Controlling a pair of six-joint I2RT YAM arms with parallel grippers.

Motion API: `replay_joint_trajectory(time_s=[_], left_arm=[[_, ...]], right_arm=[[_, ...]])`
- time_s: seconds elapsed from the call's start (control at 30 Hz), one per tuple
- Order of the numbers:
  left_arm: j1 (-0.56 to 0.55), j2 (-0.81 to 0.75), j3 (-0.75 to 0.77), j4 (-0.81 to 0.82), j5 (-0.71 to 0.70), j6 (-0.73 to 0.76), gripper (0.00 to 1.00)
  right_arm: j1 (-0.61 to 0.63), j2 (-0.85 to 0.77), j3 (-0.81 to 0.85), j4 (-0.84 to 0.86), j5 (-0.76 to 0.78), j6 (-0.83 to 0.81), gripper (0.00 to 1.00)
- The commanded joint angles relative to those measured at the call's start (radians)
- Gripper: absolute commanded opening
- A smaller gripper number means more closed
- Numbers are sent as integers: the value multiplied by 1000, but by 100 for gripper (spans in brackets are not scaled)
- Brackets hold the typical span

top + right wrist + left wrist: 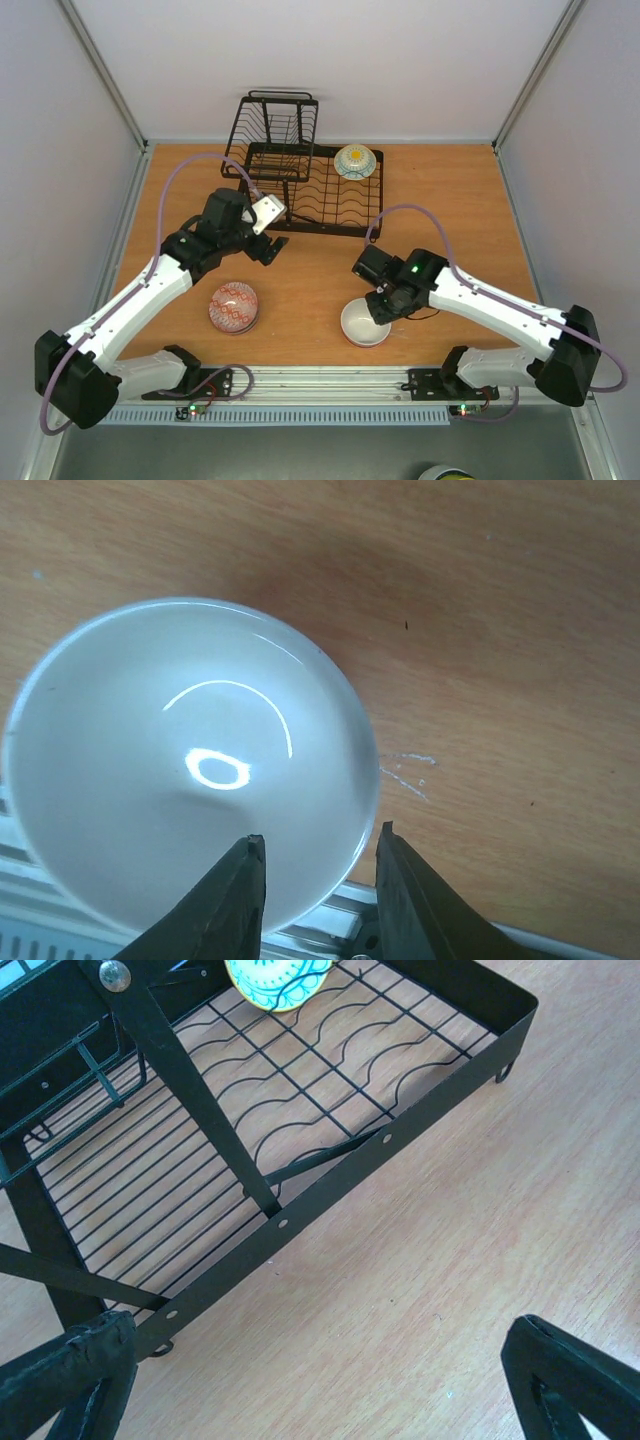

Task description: Load the bowls into the dish rack

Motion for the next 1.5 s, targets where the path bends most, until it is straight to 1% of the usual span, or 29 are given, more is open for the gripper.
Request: replay_joint_trajectory(time_s=[0.0,0.13,0.3,0.43,0.57,0.67,0.77,0.83,0.87,1.03,1.17,1.27,1.33,1.4,1.47], left_arm=[[5,-9,31,2,14,-10,99],[5,-4,30,-4,23,-12,100],[5,7,32,-5,25,-12,99],[5,12,32,-6,21,-10,99],[5,17,33,-9,20,-12,99],[5,23,33,-10,21,-12,99],[5,24,33,-11,22,-12,99],[5,25,33,-11,20,-12,99],[5,25,33,-9,19,-12,99],[5,23,33,-11,17,-12,99],[5,23,33,-9,20,-10,99],[5,20,30,-6,20,-10,99],[5,17,29,-6,21,-9,99],[5,11,27,-4,22,-9,99],[5,2,23,-2,17,-6,99]], right_arm=[[9,39,-44,38,16,51,31],[9,61,-70,32,49,74,32],[9,76,-90,69,38,79,32],[9,104,-123,104,19,84,29],[9,113,-130,104,30,91,27],[9,111,-132,101,39,95,22],[9,103,-123,85,55,102,11],[9,94,-114,64,73,105,3],[9,86,-108,57,80,106,2],[9,41,-53,0,106,99,1],[9,-15,46,-86,131,53,1],[9,-40,129,-110,150,0,1],[8,-40,174,-102,212,-38,1],[9,-31,206,-93,326,-76,1],[7,-12,221,-45,459,-166,1]])
